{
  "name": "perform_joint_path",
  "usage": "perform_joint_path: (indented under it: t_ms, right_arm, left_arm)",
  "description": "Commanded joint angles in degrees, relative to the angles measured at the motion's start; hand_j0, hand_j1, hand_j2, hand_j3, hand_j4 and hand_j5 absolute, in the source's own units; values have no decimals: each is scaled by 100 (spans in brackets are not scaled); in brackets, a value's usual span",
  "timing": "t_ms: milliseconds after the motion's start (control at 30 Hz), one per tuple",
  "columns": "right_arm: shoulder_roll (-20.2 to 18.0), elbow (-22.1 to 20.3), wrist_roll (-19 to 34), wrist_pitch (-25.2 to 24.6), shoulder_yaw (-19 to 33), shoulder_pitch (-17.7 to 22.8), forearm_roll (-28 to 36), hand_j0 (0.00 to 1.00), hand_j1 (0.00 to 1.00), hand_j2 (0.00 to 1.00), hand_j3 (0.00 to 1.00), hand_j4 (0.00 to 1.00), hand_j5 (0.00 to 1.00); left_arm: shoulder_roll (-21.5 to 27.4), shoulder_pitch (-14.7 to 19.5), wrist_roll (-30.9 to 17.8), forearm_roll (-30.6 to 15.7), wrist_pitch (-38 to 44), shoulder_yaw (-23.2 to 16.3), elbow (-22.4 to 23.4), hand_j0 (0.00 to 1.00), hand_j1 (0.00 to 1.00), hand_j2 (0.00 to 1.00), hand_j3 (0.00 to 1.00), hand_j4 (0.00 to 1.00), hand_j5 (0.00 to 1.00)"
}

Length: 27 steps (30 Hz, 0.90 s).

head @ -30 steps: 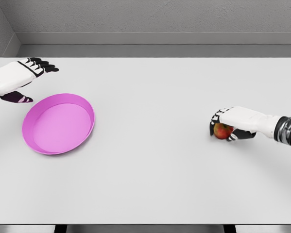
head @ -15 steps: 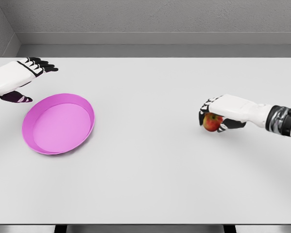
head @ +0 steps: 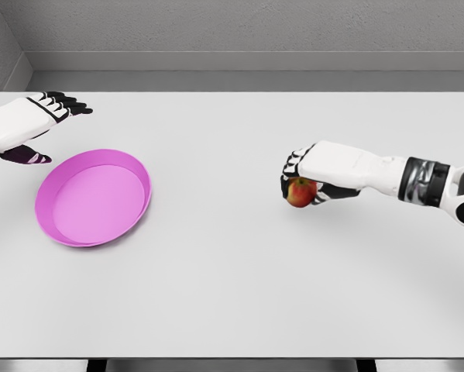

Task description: Put the apple on the plate with both arms

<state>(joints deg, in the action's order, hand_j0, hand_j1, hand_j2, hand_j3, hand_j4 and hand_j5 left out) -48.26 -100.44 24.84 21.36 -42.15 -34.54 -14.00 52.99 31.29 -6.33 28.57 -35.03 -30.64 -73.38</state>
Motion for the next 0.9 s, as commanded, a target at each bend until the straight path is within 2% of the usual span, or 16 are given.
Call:
perform_joint_path:
  t_ms: [0,133,367,400,433,467,567,667,700,800,867]
  right_arm:
    - [150,-2,-23,290,-21,-9,38,41,41,41,41,41,41]
    - [300,-2,-32,448,-65,-79,47,41,41,41,41,41,41]
    - [581,-2,-32,448,-364,-440,55,41,41,41,41,41,41]
    - [564,-2,-32,448,-373,-440,55,46,46,46,46,46,46]
    - [493,-2,-32,378,-329,-440,55,68,68,68,68,68,68]
    - [274,-2,-58,264,-268,-440,82,100,100,100,100,100,100]
    - [-587,24,-67,246,295,-246,82,100,100,100,100,100,100]
    - [-983,68,-58,264,1560,606,82,100,100,100,100,100,100]
    - [-1071,129,-58,264,1798,764,82,100,100,100,100,100,100]
    - [-1045,876,-23,317,2167,791,73,100,100,100,100,100,100]
    - [-1071,1237,-32,317,2299,782,73,100,100,100,100,100,100]
  left_arm:
    - [10,0,0,-36,3,5,-1,100,100,100,100,100,100]
    - [10,0,9,-36,3,5,-1,100,100,100,100,100,100]
    - [27,0,9,-54,3,5,-1,100,100,100,100,100,100]
    - [27,0,0,-36,3,5,-1,100,100,100,100,100,100]
    - [27,0,0,-36,3,5,-1,100,100,100,100,100,100]
    - [27,0,9,-36,3,5,-1,100,100,100,100,100,100]
    - [36,0,9,-54,3,5,17,100,100,100,100,100,100]
    - [27,0,9,-36,3,14,17,100,100,100,100,100,100]
    - [45,0,9,-36,3,14,17,100,100,100,100,100,100]
    - [62,0,9,25,3,-12,-123,100,100,100,100,100,100]
    - [53,123,0,377,3,-65,-448,100,100,100,100,100,100]
